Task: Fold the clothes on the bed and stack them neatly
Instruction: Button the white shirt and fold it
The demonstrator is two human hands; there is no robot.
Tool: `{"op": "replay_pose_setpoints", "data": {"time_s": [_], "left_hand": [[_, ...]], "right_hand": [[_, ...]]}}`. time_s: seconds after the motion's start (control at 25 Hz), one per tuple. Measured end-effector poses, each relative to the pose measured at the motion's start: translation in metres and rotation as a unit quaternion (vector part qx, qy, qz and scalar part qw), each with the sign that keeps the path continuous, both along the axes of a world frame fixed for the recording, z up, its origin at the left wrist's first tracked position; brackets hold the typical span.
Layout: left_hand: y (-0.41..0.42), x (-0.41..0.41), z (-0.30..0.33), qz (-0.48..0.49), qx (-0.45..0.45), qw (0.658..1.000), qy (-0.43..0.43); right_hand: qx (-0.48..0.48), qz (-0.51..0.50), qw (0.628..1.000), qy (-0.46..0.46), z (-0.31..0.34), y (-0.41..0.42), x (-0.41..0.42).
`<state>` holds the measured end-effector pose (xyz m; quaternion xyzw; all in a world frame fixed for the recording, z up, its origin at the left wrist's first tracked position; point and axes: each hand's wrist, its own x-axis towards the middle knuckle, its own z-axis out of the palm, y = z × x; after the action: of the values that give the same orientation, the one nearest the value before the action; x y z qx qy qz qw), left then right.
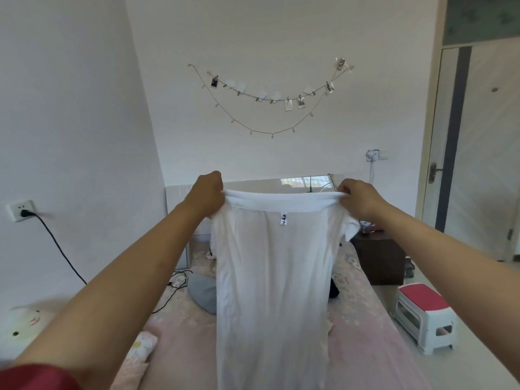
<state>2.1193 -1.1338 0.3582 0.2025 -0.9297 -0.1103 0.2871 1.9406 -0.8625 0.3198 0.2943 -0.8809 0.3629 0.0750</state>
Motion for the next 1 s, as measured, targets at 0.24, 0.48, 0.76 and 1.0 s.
{"op": "replay_pose_setpoints", "data": {"time_s": [0.24,0.48,0.76,1.0], "left_hand": [[0.006,-0.005,0.002,-0.039,0.205,0.975,0.081],[0.007,0.019,0.01,-0.104,0.19,0.976,-0.005],[0.025,0.034,0.009,0.006,0.046,0.998,0.04],[0.017,0.074,-0.004,-0.053,0.176,0.983,0.027]], "right_hand": [[-0.11,0.071,0.971,-0.198,0.004,-0.002,0.002],[-0.126,0.173,0.941,-0.263,0.013,0.014,0.004],[-0.034,0.094,0.994,-0.045,0.019,0.008,0.025],[-0.079,0.184,0.975,-0.097,0.009,0.024,0.056]]}}
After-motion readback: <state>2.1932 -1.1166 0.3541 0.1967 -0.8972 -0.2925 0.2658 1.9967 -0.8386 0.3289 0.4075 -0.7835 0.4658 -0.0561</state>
